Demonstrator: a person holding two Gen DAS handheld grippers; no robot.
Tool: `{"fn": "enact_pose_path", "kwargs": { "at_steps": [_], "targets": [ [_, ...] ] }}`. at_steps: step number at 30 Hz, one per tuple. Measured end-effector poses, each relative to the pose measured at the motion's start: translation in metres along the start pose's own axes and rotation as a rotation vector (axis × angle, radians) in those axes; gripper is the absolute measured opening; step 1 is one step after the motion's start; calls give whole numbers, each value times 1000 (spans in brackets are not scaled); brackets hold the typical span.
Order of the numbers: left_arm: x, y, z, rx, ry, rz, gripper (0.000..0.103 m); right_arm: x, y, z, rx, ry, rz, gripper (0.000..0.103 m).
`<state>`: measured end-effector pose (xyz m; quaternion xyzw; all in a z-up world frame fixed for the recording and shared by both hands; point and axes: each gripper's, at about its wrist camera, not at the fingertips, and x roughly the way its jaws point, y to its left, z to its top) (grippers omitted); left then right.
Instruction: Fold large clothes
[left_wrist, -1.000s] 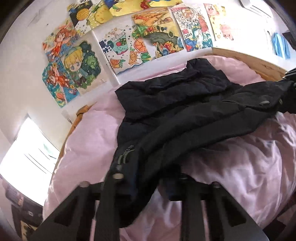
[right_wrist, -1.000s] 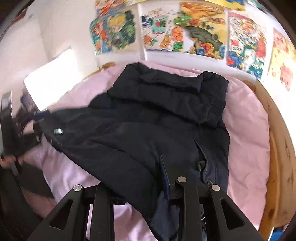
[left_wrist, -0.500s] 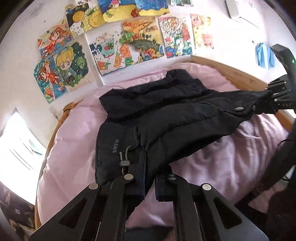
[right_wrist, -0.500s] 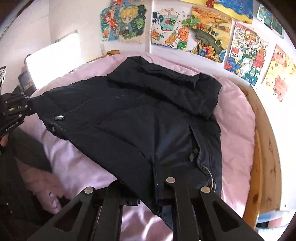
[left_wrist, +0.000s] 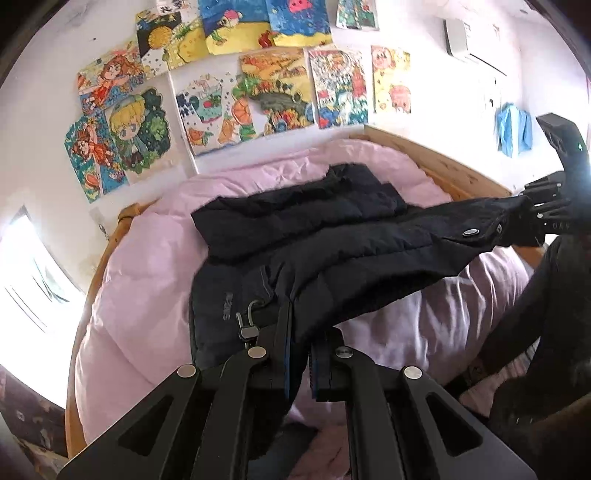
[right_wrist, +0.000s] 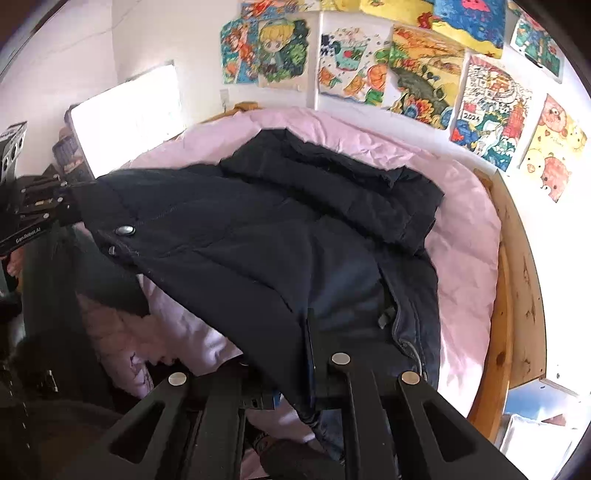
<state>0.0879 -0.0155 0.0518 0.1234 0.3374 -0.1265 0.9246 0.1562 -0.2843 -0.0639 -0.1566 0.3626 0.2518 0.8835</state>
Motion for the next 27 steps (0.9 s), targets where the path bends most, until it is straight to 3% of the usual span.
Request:
{"fn": "enact_pose_path", "kwargs": {
  "at_steps": [13, 19, 27],
  "targets": [
    [33, 49, 101, -45, -109, 45, 6, 5, -49, 95, 49, -174, -122, 11],
    [81, 76, 144, -23, -85, 76, 6, 36, -74, 137, 0, -175, -197, 11],
    [159, 105, 171, -18, -56, 149, 6, 94, -100, 178, -96, -181, -298, 13]
  ]
}}
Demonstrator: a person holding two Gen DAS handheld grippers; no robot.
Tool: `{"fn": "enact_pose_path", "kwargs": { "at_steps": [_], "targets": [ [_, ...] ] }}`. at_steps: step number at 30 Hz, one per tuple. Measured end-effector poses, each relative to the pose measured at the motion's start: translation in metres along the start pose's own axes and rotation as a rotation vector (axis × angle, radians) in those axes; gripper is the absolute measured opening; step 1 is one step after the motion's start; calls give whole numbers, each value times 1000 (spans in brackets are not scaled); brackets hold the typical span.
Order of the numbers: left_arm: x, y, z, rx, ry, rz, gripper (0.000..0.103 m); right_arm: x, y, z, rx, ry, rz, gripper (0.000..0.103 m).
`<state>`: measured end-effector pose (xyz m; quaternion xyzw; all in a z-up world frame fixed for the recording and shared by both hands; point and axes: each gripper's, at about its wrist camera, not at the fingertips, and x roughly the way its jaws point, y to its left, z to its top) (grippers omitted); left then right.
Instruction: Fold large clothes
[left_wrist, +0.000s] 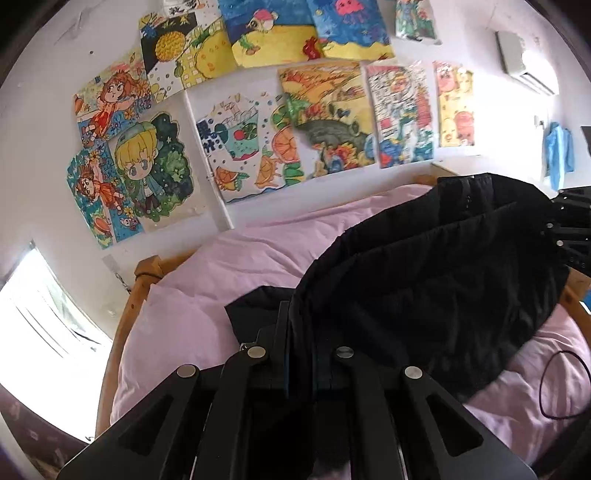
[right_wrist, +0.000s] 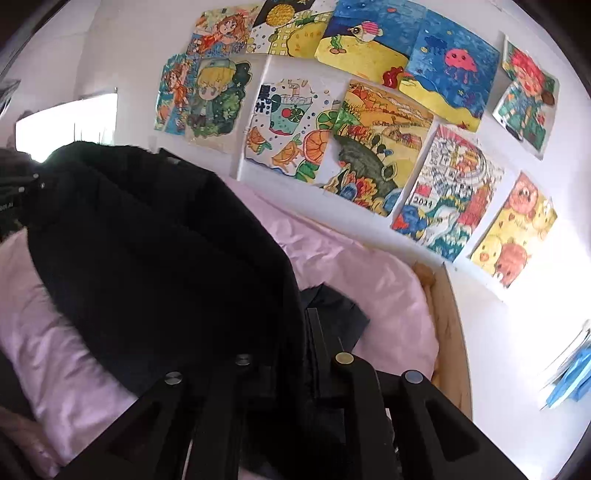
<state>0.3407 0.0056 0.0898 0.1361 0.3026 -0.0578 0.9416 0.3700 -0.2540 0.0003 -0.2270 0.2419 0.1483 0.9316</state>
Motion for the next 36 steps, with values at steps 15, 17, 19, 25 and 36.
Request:
{"fn": "enact_pose_path", "kwargs": {
  "at_steps": [15, 17, 19, 25, 36],
  "targets": [
    [147, 39, 9, -122, 46, -22, 6, 150, -19, 11, 41, 11, -51, 14],
    [161, 39, 5, -108, 68, -19, 6, 164, -18, 9, 38, 12, -66, 16],
    [174, 41, -1, -103, 91, -17, 6, 177, -18, 7, 41, 23, -62, 16],
    [210, 46, -15, -137, 158, -40, 7, 205, -17, 3, 53, 37, -66, 20],
    [237, 40, -15, -67, 132, -39, 8, 229, -25, -11, 95, 53, -115, 43]
  ]
}}
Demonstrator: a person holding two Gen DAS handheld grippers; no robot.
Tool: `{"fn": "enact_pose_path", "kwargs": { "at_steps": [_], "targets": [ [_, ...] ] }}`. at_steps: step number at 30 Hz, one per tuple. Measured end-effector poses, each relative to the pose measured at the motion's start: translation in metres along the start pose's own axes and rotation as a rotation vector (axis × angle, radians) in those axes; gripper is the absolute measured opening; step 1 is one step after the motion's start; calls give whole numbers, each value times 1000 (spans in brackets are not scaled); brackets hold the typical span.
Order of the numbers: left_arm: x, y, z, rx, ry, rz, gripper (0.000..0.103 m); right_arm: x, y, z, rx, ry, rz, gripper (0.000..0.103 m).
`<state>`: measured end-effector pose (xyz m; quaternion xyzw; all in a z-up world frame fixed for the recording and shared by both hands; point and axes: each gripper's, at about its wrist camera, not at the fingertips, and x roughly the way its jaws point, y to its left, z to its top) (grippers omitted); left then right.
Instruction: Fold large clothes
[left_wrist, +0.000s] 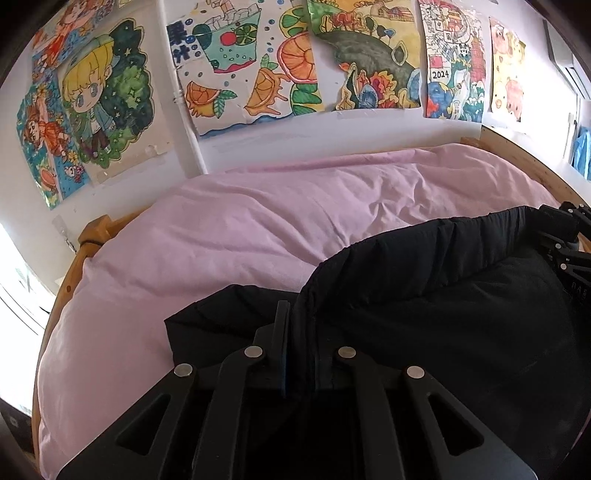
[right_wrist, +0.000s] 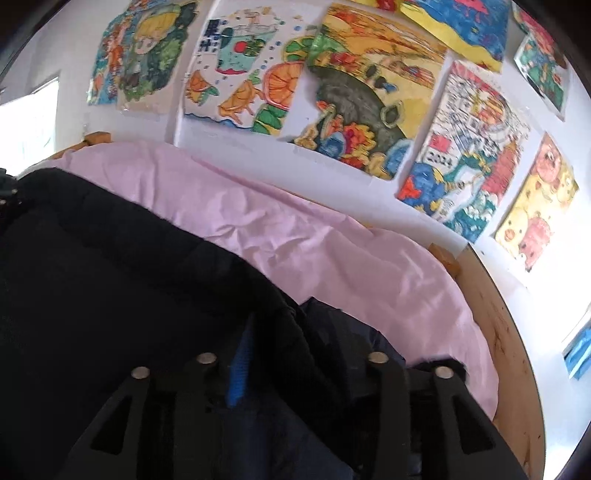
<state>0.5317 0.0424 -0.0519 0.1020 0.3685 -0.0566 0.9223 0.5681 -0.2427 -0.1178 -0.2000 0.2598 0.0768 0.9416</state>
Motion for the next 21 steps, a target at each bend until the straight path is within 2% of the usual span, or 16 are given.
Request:
{"fn": "enact_pose_path", "kwargs": {
  "at_steps": [6, 14, 17, 18, 19, 20, 21],
  "targets": [
    [5, -3, 6, 5, -8, -3, 9, 4, -6, -4, 32, -4, -23, 54],
    [22, -9, 9, 22, -3, -2, 13, 7, -32, -15, 151, 3, -56, 80],
    [23, 4, 9, -28, 1, -93, 15, 8, -47, -22, 227, 1, 7, 84],
    [21, 10, 9, -58, -3, -137, 18, 7, -52, -24, 251, -3, 32, 85],
    [18, 20, 9, -83, -46, -205, 31, 6, -56, -26, 270, -10, 64, 88],
    [13, 31, 9, -133, -66, -275, 55, 5, -61, -27, 290, -23, 111, 89],
    [6, 43, 8, -188, -101, -305, 67, 0, -69, -29, 315, -52, 179, 89]
  ]
}}
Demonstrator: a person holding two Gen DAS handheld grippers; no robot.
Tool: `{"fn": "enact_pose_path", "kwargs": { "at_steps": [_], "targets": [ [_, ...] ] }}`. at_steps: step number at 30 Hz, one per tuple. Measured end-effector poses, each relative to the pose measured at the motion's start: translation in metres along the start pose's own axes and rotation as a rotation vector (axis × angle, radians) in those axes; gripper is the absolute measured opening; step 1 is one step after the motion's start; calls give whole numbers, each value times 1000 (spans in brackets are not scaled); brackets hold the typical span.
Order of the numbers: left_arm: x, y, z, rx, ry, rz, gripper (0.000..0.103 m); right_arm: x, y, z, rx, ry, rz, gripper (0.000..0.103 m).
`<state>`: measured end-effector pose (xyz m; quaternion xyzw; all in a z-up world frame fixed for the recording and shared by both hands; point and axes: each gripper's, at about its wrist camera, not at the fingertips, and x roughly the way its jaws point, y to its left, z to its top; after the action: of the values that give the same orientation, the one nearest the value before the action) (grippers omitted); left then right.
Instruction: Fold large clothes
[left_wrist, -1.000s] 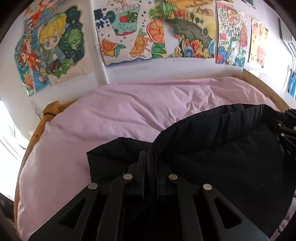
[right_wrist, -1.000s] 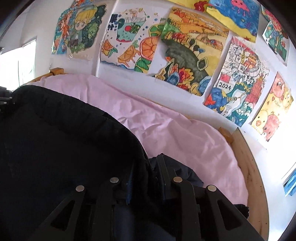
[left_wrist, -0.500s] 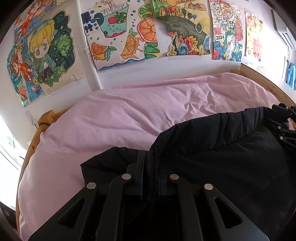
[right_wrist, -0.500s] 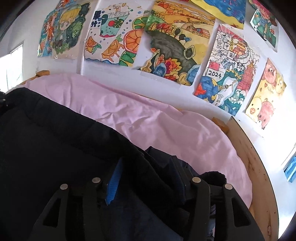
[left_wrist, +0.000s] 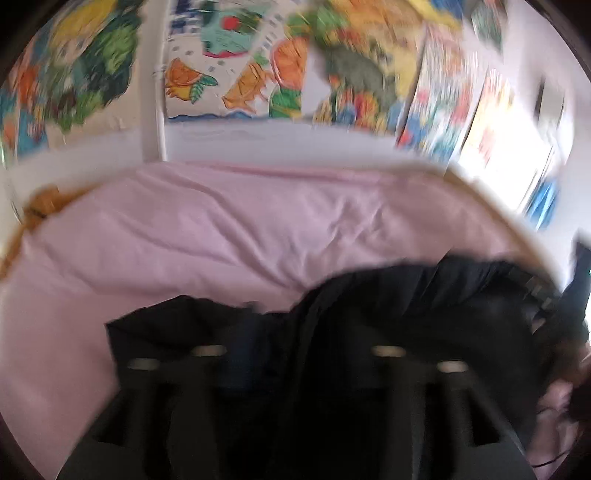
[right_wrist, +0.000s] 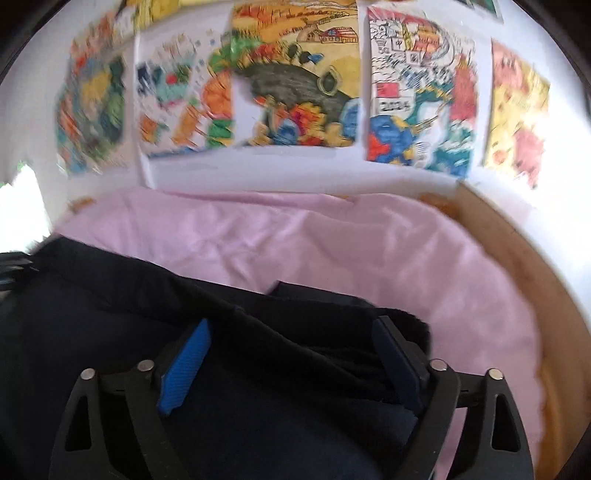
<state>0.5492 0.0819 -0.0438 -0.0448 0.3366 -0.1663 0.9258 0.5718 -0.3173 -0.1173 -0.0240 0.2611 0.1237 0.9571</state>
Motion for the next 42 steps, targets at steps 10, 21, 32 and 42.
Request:
{"fn": "enact_pose_path", "kwargs": {
  "at_steps": [10, 21, 32, 42],
  "targets": [
    [-72, 56, -8, -167, -166, -3, 88, -43, -38, -4, 66, -92, 49, 102],
    [-40, 91, -19, -294, 13, -14, 74, 0, -83, -22, 243, 121, 91, 82],
    [-46, 51, -3, -135, -120, 212, 3, 8, -56, 4, 93, 57, -66, 26],
    [12, 65, -18, -149, 39, 286, 5, 46, -47, 6, 34, 104, -186, 32]
  ]
}}
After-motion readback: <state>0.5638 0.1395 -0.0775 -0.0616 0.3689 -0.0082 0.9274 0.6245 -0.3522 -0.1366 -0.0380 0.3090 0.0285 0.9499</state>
